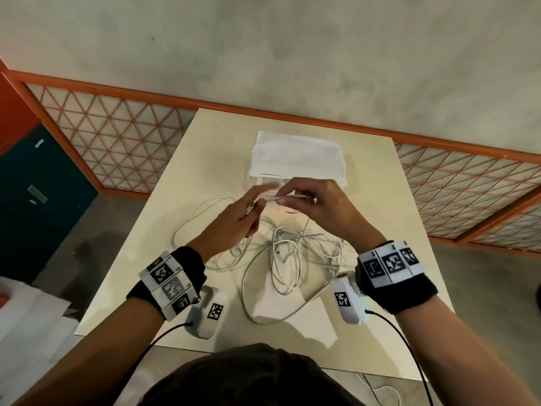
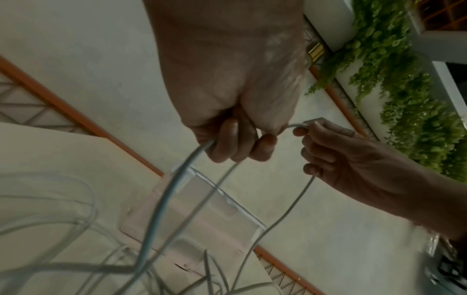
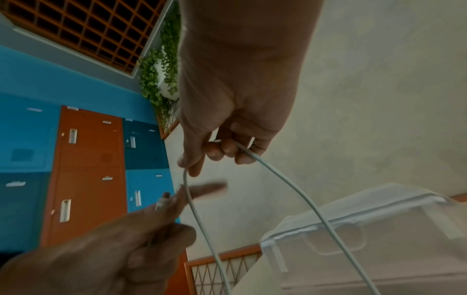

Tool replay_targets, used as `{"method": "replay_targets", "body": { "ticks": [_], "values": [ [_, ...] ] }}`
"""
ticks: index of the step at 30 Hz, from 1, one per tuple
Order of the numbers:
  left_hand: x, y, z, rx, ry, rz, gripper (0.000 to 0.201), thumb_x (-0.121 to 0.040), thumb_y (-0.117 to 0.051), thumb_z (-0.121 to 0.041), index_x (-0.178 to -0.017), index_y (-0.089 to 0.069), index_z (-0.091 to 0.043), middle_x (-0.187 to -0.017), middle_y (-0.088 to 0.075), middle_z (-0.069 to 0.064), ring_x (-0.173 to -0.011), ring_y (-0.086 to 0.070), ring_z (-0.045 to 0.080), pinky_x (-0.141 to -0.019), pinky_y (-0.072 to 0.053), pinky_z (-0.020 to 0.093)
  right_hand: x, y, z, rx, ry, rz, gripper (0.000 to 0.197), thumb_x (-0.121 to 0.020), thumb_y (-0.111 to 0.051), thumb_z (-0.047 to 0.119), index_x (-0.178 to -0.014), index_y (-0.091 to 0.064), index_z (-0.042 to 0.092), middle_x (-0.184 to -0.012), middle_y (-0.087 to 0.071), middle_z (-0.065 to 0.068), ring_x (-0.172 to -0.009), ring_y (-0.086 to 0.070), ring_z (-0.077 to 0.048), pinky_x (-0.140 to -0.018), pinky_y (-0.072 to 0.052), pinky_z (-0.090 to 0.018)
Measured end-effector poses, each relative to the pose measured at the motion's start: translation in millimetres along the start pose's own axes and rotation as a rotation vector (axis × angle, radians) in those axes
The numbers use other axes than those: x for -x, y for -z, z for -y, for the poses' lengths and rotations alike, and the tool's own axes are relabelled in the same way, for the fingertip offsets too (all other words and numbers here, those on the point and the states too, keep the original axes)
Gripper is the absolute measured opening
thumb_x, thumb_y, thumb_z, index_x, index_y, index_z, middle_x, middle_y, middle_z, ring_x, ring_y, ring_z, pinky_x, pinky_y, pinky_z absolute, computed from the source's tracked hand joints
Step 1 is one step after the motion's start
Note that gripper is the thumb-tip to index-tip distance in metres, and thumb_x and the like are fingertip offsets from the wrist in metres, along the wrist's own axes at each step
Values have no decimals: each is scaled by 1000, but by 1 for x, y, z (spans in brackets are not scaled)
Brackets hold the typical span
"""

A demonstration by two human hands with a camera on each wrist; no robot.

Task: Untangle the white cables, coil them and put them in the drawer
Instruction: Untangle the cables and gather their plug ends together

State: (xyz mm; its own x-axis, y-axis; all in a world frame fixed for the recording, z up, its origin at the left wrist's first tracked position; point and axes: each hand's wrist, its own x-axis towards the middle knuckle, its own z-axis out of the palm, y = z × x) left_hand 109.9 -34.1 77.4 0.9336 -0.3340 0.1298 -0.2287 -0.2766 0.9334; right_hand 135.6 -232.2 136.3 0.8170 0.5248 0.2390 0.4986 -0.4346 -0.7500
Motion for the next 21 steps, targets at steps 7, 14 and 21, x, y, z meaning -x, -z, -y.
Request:
{"method": "replay_targets", "body": {
  "ticks": [7,14,21],
  "values": [
    [6,21,-5,-181,-70,-217,29,-98,-42,-13,-78,-44,-35,-61,-49,-9,-53,-36,8,-54,-33,23,14,-3,-67,137,-185,91,16,-86,-67,22,-89,-66,6,-85,-67,-8,-81,-62,-22,-74,-44,-27],
    [19,32,-6,-301,-85,-198,43,-94,-47,-2,-79,-46,-42,-65,-57,-26,-51,-44,5,-52,-33,12,36,-20,-116,155,-288,-71,20,-93,-44,-3,-99,-62,3,-90,-67,-3,-91,-68,-30,-75,-46,-19],
    [30,26,4,-414,39,16,37,-79,-62,-58,-79,-70,-22,-67,-65,-13,-65,-58,11,-64,-44,27,29,17,-85,4,-128,-456,24,-99,-34,5,-103,-58,10,-100,-68,-7,-94,-70,-14,-81,-57,-39]
  ]
}}
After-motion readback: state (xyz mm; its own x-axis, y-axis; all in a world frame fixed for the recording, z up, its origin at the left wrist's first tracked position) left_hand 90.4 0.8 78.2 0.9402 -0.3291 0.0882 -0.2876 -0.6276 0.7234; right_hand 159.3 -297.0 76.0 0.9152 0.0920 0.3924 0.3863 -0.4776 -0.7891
